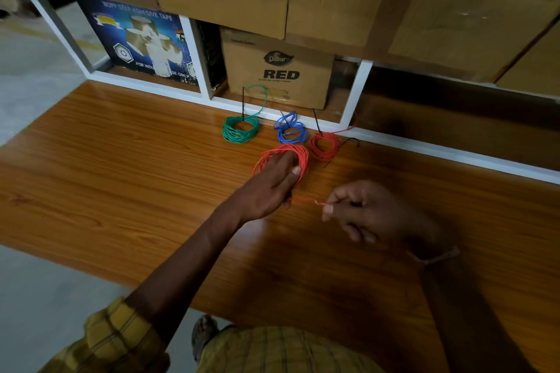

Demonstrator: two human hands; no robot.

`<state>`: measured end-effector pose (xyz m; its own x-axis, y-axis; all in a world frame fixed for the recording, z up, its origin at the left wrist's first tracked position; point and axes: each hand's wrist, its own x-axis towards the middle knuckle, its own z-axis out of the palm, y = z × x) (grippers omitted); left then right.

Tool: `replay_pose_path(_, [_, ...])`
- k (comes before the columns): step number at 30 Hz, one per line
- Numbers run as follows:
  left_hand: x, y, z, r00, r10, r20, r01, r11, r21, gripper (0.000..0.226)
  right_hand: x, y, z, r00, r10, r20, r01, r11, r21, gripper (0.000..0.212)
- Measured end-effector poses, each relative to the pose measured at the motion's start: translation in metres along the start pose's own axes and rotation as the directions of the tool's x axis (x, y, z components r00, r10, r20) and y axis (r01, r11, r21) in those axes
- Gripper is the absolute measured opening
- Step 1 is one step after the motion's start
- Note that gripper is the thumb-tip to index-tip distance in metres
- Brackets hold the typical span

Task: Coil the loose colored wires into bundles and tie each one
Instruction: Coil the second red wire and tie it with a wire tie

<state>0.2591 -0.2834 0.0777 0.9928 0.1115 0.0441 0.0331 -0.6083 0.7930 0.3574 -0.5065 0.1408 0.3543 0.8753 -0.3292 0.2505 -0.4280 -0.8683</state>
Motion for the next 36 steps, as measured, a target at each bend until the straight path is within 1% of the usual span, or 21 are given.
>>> replay_pose_path(2, [-0.002,0.004,-0.005,0.998,-0.014,0.054,0.017,0.999,-0.045,0.03,-0.003,-0.002,-0.01,1.0,-0.028,-0.006,0.027,0.999,-0.029,0.024])
replay_pose_path(4, [-0.005,0.009,-0.01,0.988,-0.056,0.144,0.08,0.983,-0.166,0.032,-0.004,-0.003,-0.016,0.996,-0.052,-0.065,0.049,0.998,-0.045,0.026])
replay_pose_path(7, [-0.012,0.019,-0.013,0.945,-0.087,0.314,0.17,0.954,-0.247,0.031,-0.008,-0.011,-0.029,0.973,-0.12,-0.195,0.11,0.992,-0.063,0.025])
replay_pose_path(9, [-0.019,0.023,-0.014,0.91,-0.071,0.408,0.22,0.917,-0.332,0.031,-0.011,-0.021,-0.041,0.953,-0.176,-0.247,0.167,0.984,-0.058,0.025])
replay_pose_path(12, [-0.028,0.023,-0.012,0.865,0.017,0.501,0.267,0.831,-0.489,0.037,-0.007,-0.021,-0.057,0.929,-0.213,-0.303,0.215,0.976,-0.026,0.016])
replay_pose_path(15, [-0.034,0.027,-0.01,0.825,0.139,0.548,0.327,0.673,-0.664,0.046,0.015,-0.002,-0.055,0.911,-0.163,-0.379,0.199,0.978,0.057,0.01])
replay_pose_path(17, [-0.036,0.031,-0.01,0.817,0.212,0.536,0.339,0.575,-0.744,0.048,0.031,0.016,-0.044,0.91,-0.116,-0.398,0.17,0.98,0.103,0.014])
replay_pose_path(19, [-0.035,0.035,-0.011,0.826,0.26,0.501,0.345,0.469,-0.813,0.05,0.045,0.036,-0.028,0.916,-0.079,-0.392,0.161,0.97,0.183,0.019])
replay_pose_path(21, [-0.032,0.039,-0.013,0.853,0.286,0.436,0.313,0.387,-0.867,0.051,0.053,0.049,-0.008,0.92,-0.07,-0.385,0.17,0.958,0.232,0.023])
replay_pose_path(22, [-0.031,0.04,-0.014,0.873,0.287,0.394,0.285,0.353,-0.891,0.051,0.054,0.053,0.002,0.92,-0.065,-0.386,0.165,0.959,0.232,0.031])
replay_pose_path(23, [-0.029,0.042,-0.015,0.894,0.284,0.347,0.255,0.314,-0.914,0.051,0.054,0.053,0.013,0.919,-0.069,-0.389,0.164,0.963,0.216,0.037])
replay_pose_path(26, [-0.022,0.043,-0.02,0.945,0.24,0.222,0.185,0.167,-0.969,0.051,0.05,0.056,0.046,0.937,-0.084,-0.34,0.148,0.975,0.167,0.04])
replay_pose_path(28, [-0.015,0.041,-0.023,0.966,0.193,0.171,0.163,0.058,-0.985,0.049,0.046,0.057,0.065,0.957,-0.067,-0.283,0.103,0.988,0.114,0.033])
replay_pose_path(29, [-0.012,0.039,-0.023,0.976,0.157,0.153,0.152,0.018,-0.988,0.049,0.043,0.058,0.071,0.965,-0.068,-0.252,0.088,0.994,0.069,0.028])
replay_pose_path(30, [-0.008,0.036,-0.021,0.985,0.112,0.129,0.128,0.015,-0.992,0.049,0.04,0.056,0.076,0.972,-0.083,-0.221,0.09,0.996,0.019,0.022])
replay_pose_path(31, [-0.004,0.034,-0.019,0.993,0.066,0.096,0.093,0.047,-0.995,0.049,0.038,0.053,0.077,0.976,-0.106,-0.193,0.1,0.994,-0.041,0.015])
replay_pose_path(32, [-0.001,0.032,-0.015,0.998,0.016,0.054,0.052,0.104,-0.993,0.05,0.036,0.05,0.077,0.978,-0.127,-0.167,0.111,0.988,-0.103,0.012])
replay_pose_path(34, [0.003,0.027,-0.007,0.995,-0.094,-0.038,-0.015,0.236,-0.972,0.048,0.034,0.044,0.074,0.98,-0.137,-0.146,0.096,0.961,-0.26,0.017])
replay_pose_path(36, [0.004,0.021,0.0,0.979,-0.173,-0.111,-0.039,0.374,-0.927,0.045,0.033,0.038,0.069,0.977,-0.144,-0.158,0.064,0.902,-0.426,0.014])
